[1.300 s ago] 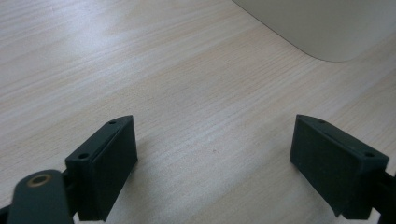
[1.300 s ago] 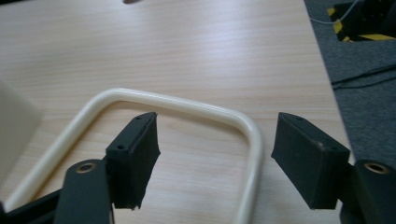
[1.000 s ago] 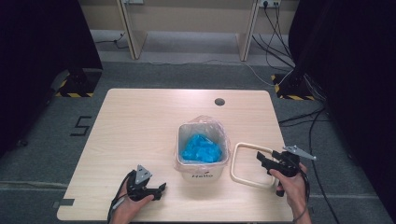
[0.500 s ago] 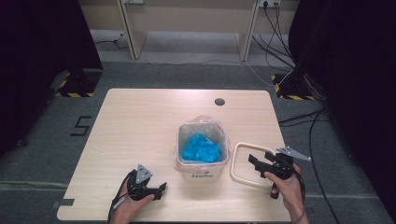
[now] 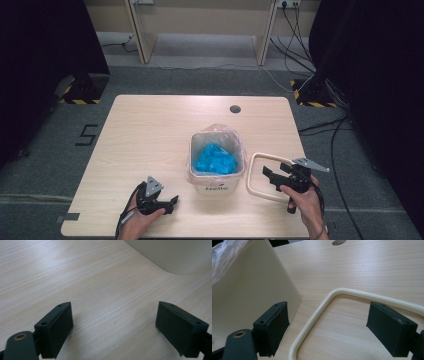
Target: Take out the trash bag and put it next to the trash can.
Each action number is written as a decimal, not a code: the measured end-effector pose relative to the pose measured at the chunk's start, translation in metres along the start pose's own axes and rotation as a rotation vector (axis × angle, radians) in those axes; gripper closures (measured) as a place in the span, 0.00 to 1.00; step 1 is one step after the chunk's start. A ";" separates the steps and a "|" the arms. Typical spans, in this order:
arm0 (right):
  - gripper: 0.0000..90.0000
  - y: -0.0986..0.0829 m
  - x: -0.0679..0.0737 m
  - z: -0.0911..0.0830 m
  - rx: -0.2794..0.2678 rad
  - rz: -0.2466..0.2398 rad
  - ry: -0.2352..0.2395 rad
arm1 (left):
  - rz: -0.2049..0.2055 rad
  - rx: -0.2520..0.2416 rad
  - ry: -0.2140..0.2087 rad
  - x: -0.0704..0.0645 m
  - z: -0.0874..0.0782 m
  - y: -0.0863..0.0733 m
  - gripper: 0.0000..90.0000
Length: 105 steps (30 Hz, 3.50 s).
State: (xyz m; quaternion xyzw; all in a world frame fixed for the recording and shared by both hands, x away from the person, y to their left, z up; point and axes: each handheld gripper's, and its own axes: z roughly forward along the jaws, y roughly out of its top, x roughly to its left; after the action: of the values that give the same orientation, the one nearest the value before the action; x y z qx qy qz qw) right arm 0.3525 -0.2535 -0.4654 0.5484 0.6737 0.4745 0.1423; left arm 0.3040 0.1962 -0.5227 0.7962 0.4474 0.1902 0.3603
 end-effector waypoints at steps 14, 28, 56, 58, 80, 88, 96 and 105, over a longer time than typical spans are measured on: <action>0.20 0.002 0.008 -0.001 0.001 -0.018 0.007 | -0.077 -0.038 -0.075 0.000 -0.005 -0.002 0.17; 0.20 0.005 0.006 -0.004 -0.009 -0.014 0.003 | -0.047 -0.249 -0.235 -0.035 -0.040 0.038 0.18; 0.22 0.006 0.002 -0.005 -0.013 0.006 0.022 | -0.002 -0.278 -0.246 -0.043 -0.044 0.075 0.81; 0.22 0.006 0.005 -0.004 -0.012 0.002 0.026 | -0.008 -0.283 -0.248 -0.042 -0.045 0.075 0.86; 0.18 0.026 0.032 0.003 -0.040 -0.066 0.074 | 0.022 -0.289 -0.255 -0.040 -0.053 0.079 0.98; 0.16 0.050 0.046 0.006 -0.062 -0.103 0.093 | 0.016 -0.285 -0.263 -0.039 -0.054 0.080 0.98; 0.18 0.082 0.066 0.021 -0.037 -0.184 0.088 | 0.003 -0.277 -0.275 -0.038 -0.054 0.081 0.97; 0.45 0.105 0.091 0.051 0.013 -0.308 0.112 | 0.012 -0.278 -0.278 -0.038 -0.054 0.081 0.97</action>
State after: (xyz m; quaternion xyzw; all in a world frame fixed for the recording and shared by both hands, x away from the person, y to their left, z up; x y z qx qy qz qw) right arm 0.4193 -0.1548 -0.3780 0.4122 0.7598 0.4725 0.1722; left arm 0.2968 0.1587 -0.4255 0.7600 0.3577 0.1405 0.5241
